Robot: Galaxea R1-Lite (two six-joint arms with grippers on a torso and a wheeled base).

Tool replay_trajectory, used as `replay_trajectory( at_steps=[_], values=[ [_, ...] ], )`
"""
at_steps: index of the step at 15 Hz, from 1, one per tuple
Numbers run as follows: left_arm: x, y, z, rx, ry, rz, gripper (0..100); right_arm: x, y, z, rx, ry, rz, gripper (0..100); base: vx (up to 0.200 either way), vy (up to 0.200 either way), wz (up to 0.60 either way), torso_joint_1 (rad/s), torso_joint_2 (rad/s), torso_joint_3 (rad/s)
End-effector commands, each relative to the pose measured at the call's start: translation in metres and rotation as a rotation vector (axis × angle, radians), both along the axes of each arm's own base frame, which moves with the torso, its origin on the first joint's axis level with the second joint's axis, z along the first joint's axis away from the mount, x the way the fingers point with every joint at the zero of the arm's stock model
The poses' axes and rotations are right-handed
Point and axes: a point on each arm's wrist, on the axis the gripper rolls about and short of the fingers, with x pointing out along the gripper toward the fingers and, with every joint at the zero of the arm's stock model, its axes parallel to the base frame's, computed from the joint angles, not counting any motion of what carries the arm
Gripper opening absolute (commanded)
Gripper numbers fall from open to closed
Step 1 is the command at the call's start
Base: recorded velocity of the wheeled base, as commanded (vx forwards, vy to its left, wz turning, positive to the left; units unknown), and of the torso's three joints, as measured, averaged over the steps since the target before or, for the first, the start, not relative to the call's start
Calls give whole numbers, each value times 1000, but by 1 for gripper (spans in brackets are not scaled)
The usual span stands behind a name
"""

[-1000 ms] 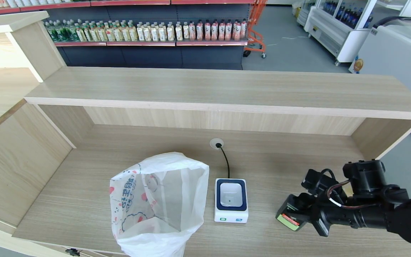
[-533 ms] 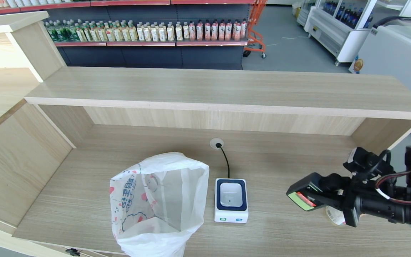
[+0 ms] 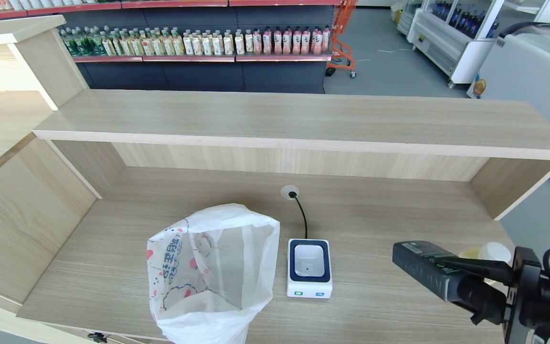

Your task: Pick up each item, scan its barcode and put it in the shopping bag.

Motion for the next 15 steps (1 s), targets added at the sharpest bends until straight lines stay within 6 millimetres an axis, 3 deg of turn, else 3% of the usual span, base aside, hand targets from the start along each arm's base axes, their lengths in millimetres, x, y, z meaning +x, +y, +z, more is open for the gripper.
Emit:
replay_trajectory(
  at_steps=[1, 4, 7, 10, 15],
  values=[
    [0, 0, 0, -1, -1, 0, 100, -8, 2, -9, -96, -126, 179, 0, 0, 0, 0, 0, 0, 0],
    [0, 0, 0, -1, -1, 0, 100, -3, 18, -22, -294, -268, 418, 0, 0, 0, 0, 0, 0, 0],
    [0, 0, 0, -1, -1, 0, 100, 16, 37, -24, -397, -403, 598, 0, 0, 0, 0, 0, 0, 0],
    [0, 0, 0, -1, -1, 0, 100, 27, 51, -41, -429, -441, 704, 0, 0, 0, 0, 0, 0, 0],
    [0, 0, 0, -1, -1, 0, 100, 56, 92, -41, -384, -553, 853, 0, 0, 0, 0, 0, 0, 0]
  ],
)
